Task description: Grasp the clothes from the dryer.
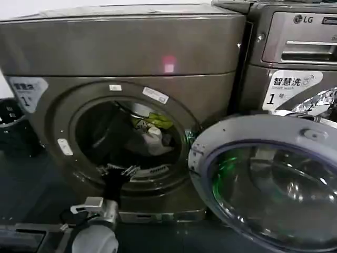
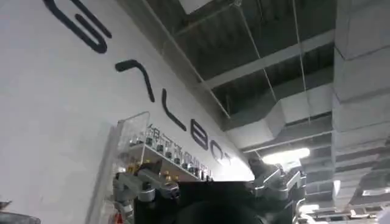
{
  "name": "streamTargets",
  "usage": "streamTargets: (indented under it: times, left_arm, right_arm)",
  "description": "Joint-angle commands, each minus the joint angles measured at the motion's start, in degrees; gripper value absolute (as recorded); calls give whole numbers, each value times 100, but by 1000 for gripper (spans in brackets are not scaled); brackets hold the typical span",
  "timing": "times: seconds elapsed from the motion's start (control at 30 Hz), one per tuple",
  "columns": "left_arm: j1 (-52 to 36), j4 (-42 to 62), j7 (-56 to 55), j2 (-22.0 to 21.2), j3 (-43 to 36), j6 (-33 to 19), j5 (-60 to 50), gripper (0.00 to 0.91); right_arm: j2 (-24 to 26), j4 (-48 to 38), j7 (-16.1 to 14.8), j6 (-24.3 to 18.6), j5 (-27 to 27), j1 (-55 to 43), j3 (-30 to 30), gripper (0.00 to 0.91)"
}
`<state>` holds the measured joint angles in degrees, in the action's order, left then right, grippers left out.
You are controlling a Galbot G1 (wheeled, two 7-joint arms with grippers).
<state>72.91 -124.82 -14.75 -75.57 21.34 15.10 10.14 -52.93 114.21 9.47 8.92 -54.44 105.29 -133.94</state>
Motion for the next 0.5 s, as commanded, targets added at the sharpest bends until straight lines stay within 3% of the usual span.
streamTargets:
  times: [0.03,0.5]
  left_arm:
    - [-4,-4,4,3,-4,-3,5,907]
    - [-57,36,12,-25,-6,-25,-6,907]
  right_arm:
    - [-4,2,6,5,-3,15,-13,907]
    - [-17,-24,-12,-72,-1,10,-38,907]
